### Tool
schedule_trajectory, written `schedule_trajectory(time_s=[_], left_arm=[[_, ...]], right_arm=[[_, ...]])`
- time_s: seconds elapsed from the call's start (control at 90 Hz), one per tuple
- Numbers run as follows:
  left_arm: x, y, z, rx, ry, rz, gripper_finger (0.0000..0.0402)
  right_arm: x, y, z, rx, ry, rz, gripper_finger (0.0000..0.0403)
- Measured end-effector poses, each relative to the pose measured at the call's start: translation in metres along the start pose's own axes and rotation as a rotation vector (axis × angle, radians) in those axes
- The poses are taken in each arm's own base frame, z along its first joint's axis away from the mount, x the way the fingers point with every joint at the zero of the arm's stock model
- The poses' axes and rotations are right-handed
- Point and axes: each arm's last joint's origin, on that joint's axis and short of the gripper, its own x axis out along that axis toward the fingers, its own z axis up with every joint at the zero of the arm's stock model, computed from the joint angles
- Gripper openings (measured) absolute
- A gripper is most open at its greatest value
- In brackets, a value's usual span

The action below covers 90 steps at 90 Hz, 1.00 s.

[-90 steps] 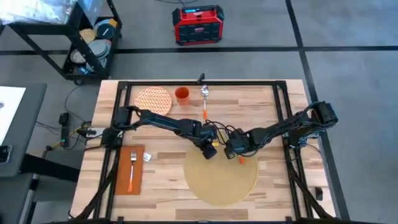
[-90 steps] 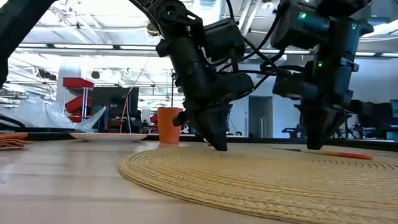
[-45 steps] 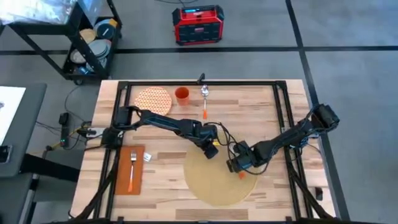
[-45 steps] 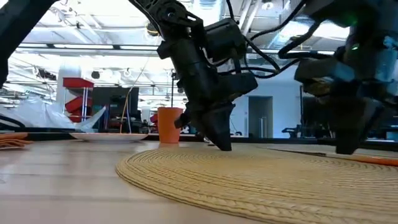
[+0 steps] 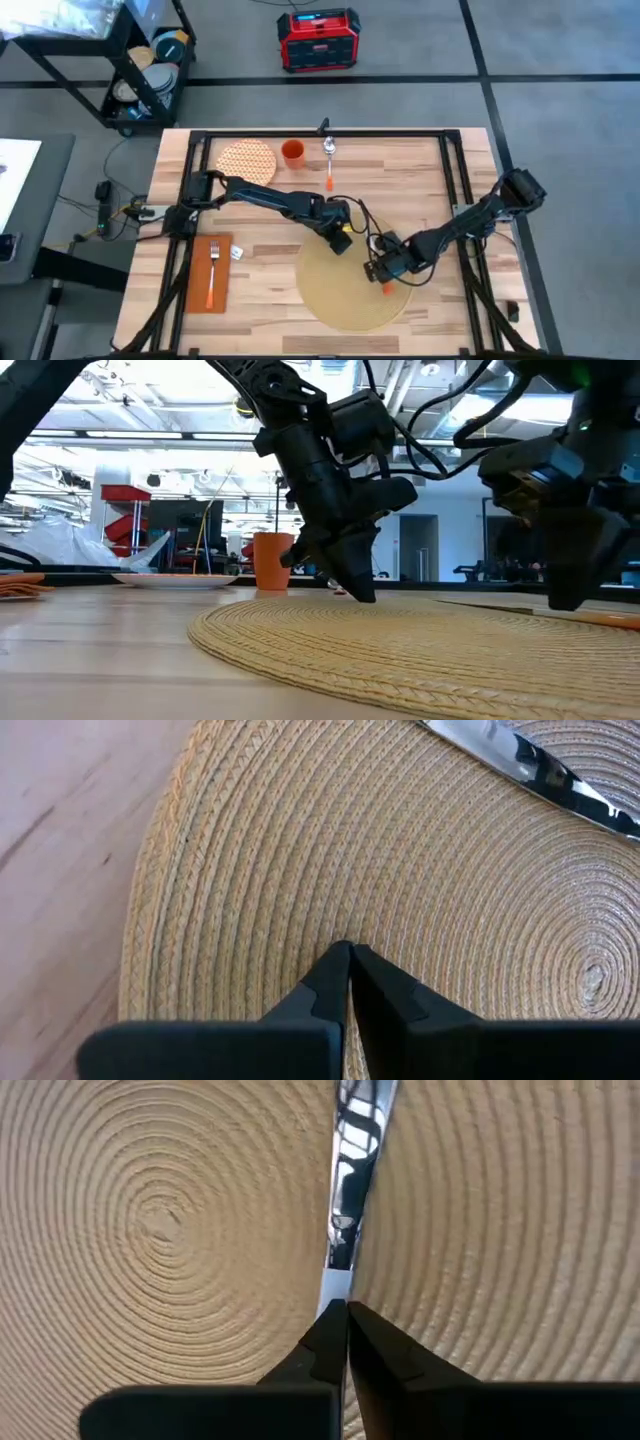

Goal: Set table place
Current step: Put the orange table knife to the brown placemat, then adjust the the brown placemat

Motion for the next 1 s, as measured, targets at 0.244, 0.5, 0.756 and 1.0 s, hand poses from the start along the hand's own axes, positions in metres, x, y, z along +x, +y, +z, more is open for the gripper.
schedule_trajectory(time_s=[0.244,0.5,0.756,1.0], left_arm=[[0.0,0.0,0.0,-0.001,0.0,0.0,0.0],[-0.001,0.0,0.0,-0.011,0.0,-0.002,0.0],[-0.022,0.001,0.001,-0.022,0.006,0.019,0.0],[-0.067,0.0,0.002,0.014,-0.001,0.02,0.0]], right_arm=[[0.0,-0.003,0.0,-0.006,-0.006,-0.028,0.0],[-0.006,-0.007,0.0,-0.031,-0.064,-0.06,0.0],[-0.007,-0.012,0.002,-0.076,-0.063,-0.11,0.0],[-0.001,-0.02,0.001,-0.081,-0.05,-0.114,0.0]])
